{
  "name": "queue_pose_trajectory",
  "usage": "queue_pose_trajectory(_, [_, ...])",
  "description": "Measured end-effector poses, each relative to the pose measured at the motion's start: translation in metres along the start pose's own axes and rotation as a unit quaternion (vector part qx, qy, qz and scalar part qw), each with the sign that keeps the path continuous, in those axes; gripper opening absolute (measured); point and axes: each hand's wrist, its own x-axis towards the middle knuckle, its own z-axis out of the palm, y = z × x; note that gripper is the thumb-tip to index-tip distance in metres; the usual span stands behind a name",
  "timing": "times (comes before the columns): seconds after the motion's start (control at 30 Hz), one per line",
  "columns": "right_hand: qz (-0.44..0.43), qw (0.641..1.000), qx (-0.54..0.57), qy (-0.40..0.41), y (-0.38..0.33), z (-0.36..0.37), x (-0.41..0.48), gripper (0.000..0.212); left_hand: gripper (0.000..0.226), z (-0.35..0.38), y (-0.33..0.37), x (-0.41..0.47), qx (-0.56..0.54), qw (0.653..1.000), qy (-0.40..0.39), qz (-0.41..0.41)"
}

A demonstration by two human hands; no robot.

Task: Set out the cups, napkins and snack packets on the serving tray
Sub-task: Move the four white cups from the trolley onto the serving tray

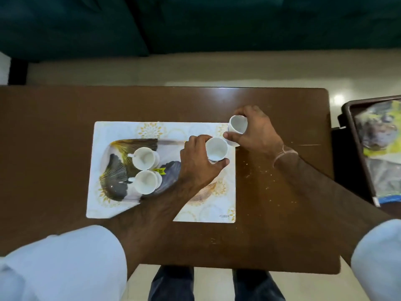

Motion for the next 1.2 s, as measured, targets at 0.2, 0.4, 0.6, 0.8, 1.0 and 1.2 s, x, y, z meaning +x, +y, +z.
queue_pose_trajectory(0.2, [-0.008, 0.999, -0.020, -0.037, -0.042, 0.055, 0.003, 0.072, 0.066, -0.021, -0.048, -0.019, 0.042, 0.999, 0.014, -0.019])
queue_pose_trajectory(0.4, [-0.034, 0.997, -0.054, -0.041, -0.067, 0.089, -0.001, 0.072, 0.068, -0.020, -0.066, -0.044, 0.047, 0.998, -0.010, -0.038])
queue_pose_trajectory(0.6, [-0.031, 0.992, -0.120, -0.022, -0.084, 0.118, -0.012, 0.072, 0.073, -0.019, -0.067, -0.061, 0.023, 0.997, -0.003, -0.070])
queue_pose_trajectory(0.8, [0.008, 0.988, -0.148, -0.030, -0.093, 0.131, -0.016, 0.078, 0.075, -0.018, -0.064, -0.078, -0.048, 0.990, 0.000, -0.132])
queue_pose_trajectory(1.0, [-0.001, 0.975, -0.207, -0.076, -0.099, 0.118, -0.009, 0.072, 0.068, -0.021, -0.060, -0.088, -0.135, 0.971, 0.042, -0.192])
queue_pose_trajectory(1.2, [-0.027, 0.948, -0.295, -0.114, -0.099, 0.104, 0.010, 0.044, 0.049, -0.020, -0.052, -0.085, -0.209, 0.903, 0.086, -0.367])
